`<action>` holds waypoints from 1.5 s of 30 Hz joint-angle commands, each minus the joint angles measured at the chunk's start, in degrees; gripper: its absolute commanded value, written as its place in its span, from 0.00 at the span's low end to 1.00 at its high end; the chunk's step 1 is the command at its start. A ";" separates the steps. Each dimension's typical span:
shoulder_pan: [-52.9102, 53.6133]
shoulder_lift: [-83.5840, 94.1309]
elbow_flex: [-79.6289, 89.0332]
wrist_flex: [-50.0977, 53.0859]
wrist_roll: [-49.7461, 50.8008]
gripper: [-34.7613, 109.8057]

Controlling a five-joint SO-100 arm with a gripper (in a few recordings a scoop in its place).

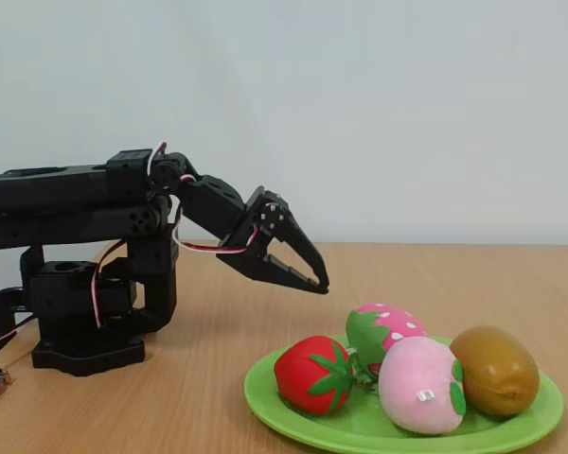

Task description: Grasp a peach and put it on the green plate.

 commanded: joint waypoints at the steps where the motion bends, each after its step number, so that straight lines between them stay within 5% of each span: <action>1: -1.41 1.32 1.05 2.72 1.32 0.18; 18: -2.81 1.32 -4.22 23.20 1.23 0.18; 45: -2.72 1.32 -4.31 23.64 0.88 0.18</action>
